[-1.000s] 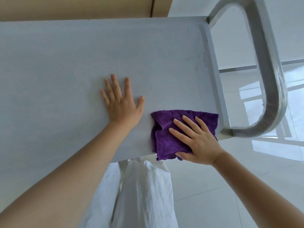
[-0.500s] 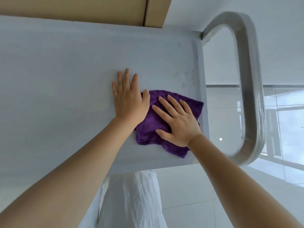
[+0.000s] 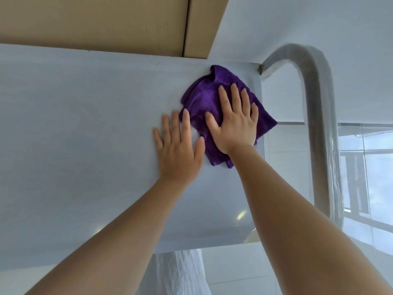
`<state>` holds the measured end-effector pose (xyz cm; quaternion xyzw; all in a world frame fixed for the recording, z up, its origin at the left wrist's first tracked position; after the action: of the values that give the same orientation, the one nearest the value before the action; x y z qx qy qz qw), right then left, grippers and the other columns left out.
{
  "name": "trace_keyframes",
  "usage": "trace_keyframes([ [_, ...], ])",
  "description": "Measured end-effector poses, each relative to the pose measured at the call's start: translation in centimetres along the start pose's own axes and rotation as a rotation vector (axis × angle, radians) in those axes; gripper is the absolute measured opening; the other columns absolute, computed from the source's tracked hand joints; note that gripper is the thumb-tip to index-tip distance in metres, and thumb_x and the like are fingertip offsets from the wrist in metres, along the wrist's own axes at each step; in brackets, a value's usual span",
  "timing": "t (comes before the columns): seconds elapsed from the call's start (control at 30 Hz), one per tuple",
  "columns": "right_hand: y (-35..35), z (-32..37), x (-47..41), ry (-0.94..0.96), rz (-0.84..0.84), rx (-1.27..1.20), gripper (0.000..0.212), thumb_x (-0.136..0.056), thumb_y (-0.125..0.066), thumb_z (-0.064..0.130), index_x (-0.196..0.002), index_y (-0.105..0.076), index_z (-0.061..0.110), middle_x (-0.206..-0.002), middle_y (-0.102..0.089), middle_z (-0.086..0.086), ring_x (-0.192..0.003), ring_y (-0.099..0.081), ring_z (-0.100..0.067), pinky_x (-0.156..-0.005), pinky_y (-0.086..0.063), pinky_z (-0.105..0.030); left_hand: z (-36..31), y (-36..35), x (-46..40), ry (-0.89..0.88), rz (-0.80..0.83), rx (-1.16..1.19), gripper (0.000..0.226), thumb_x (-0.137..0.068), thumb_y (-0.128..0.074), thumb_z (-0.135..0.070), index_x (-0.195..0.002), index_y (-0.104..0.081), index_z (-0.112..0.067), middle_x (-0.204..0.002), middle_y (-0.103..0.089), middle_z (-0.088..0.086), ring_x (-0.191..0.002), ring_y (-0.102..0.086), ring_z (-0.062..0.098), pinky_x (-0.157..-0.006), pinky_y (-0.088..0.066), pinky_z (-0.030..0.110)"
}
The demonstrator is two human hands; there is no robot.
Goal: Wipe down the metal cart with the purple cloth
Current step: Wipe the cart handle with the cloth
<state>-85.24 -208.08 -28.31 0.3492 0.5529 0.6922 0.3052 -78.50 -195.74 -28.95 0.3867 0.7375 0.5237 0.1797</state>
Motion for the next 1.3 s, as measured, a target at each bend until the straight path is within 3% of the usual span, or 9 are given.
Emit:
trace_keyframes([
  [0.13,0.6,-0.7,-3.0,-0.209,-0.028,-0.034,0.069,-0.092,-0.027,0.059,-0.151,-0.009,0.028,-0.16,-0.003,-0.002,-0.146,0.003,-0.026,-0.116,0.0,-0.05,-0.2,-0.6,-0.2,-0.015,0.02,-0.103,0.066,-0.084,-0.034,-0.041,-0.141,-0.038,-0.009,-0.145,-0.037,0.02,-0.133,-0.034,0.042,-0.105,-0.023,0.06],
  [0.27,0.8,-1.2,-3.9,-0.342,-0.026,-0.055,0.072,-0.09,-0.027,0.061,-0.151,-0.006,0.027,-0.159,-0.001,-0.001,-0.145,0.001,-0.031,-0.112,-0.013,-0.053,-0.1,-0.7,-0.4,-0.012,0.035,-0.133,0.065,-0.083,-0.033,-0.04,-0.14,-0.04,-0.01,-0.145,-0.037,0.021,-0.133,-0.033,0.043,-0.104,-0.023,0.061],
  [0.37,1.0,-1.5,-4.0,-0.396,-0.039,-0.08,0.075,-0.09,-0.029,0.062,-0.151,-0.006,0.025,-0.159,-0.006,-0.001,-0.14,-0.014,-0.034,-0.105,-0.023,-0.049,-0.1,-0.8,-0.4,-0.013,0.039,-0.149,0.066,-0.083,-0.032,-0.04,-0.141,-0.038,-0.01,-0.146,-0.035,0.021,-0.133,-0.032,0.043,-0.105,-0.023,0.06],
  [0.47,1.1,-2.0,-3.1,-0.462,-0.061,-0.086,0.074,-0.091,-0.028,0.061,-0.151,-0.006,0.024,-0.155,-0.015,-0.006,-0.121,-0.036,-0.034,-0.097,-0.031,-0.046,0.0,-0.9,-0.4,-0.003,0.035,-0.164,0.066,-0.083,-0.032,-0.04,-0.141,-0.038,-0.01,-0.146,-0.035,0.021,-0.133,-0.033,0.043,-0.105,-0.023,0.061],
  [0.67,0.8,-3.7,1.5,-0.577,-0.055,-0.128,0.075,-0.092,-0.027,0.06,-0.15,-0.01,0.017,-0.13,-0.042,-0.011,-0.106,-0.047,-0.031,-0.085,-0.037,-0.042,-0.2,-0.7,-0.4,0.006,0.036,-0.127,0.07,-0.082,-0.026,-0.042,-0.144,-0.034,-0.01,-0.15,-0.028,0.021,-0.137,-0.024,0.044,-0.108,-0.014,0.06],
  [0.93,-0.5,-4.2,9.6,-0.668,-0.074,-0.112,0.072,-0.093,-0.029,0.058,-0.149,-0.014,0.017,-0.128,-0.044,-0.011,-0.107,-0.046,-0.03,-0.086,-0.035,-0.04,-0.3,-0.5,-0.2,-0.003,0.051,-0.108,0.068,-0.087,-0.026,-0.041,-0.148,-0.02,-0.013,-0.155,-0.012,0.017,-0.142,-0.007,0.039,-0.111,-0.002,0.057],
  [1.07,-1.7,-3.3,13.7,-0.735,-0.101,-0.089,0.076,-0.089,-0.022,0.062,-0.15,-0.013,0.018,-0.143,-0.034,-0.013,-0.119,-0.039,-0.034,-0.098,-0.028,-0.046,-0.3,-0.5,-0.2,-0.002,0.085,-0.102,0.066,-0.094,-0.037,-0.038,-0.15,-0.01,-0.017,-0.157,-0.001,0.014,-0.143,0.003,0.035,-0.112,0.004,0.053],
  [1.17,-2.5,-2.2,16.7,-0.757,-0.164,-0.066,0.082,-0.083,-0.016,0.063,-0.149,-0.023,0.015,-0.148,-0.031,-0.019,-0.128,-0.033,-0.04,-0.105,-0.021,-0.053,-0.3,-0.4,-0.2,-0.012,0.083,-0.086,0.066,-0.094,-0.036,-0.038,-0.15,-0.008,-0.018,-0.157,0.0,0.013,-0.143,0.004,0.034,-0.112,0.005,0.053],
  [1.3,-3.1,-1.3,19.0,-0.768,-0.129,-0.05,0.083,-0.082,-0.014,0.063,-0.15,-0.02,0.016,-0.154,-0.02,-0.02,-0.138,-0.019,-0.042,-0.112,-0.011,-0.053,0.1,-0.2,0.4,-0.037,0.09,-0.081,0.065,-0.095,-0.035,-0.038,-0.15,-0.009,-0.017,-0.157,0.001,0.013,-0.143,0.004,0.034,-0.112,0.005,0.053],
])
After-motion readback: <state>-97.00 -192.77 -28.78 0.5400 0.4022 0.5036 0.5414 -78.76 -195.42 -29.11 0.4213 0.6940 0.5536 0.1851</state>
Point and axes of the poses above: each hand's wrist, its own x-axis away from the middle knuckle, its own y-axis out of the back of the hand, z = x × y, the point moved 4 cm from there along -x, towards the middle knuckle
